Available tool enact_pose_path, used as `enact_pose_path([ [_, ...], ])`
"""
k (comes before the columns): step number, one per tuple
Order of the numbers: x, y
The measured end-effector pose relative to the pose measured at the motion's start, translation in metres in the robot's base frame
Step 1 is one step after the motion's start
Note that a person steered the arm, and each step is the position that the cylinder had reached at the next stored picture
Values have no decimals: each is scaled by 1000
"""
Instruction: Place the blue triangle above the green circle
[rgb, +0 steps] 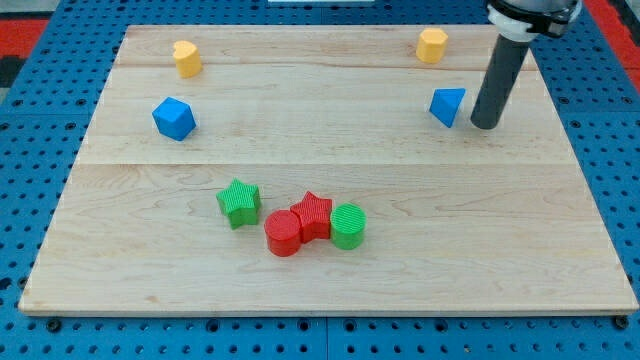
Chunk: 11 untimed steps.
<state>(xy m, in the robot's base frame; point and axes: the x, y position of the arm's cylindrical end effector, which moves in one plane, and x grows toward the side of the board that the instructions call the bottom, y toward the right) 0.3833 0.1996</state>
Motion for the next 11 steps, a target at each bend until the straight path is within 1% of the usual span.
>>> enact_pose_path([
  [1, -1, 1],
  [2, -15, 31],
  [3, -49, 1],
  [4, -41, -84],
  [5, -32, -88],
  [6, -13, -63],
  [7, 24, -83],
  [8, -3, -189],
  [9, -1, -195],
  [11, 9, -378],
])
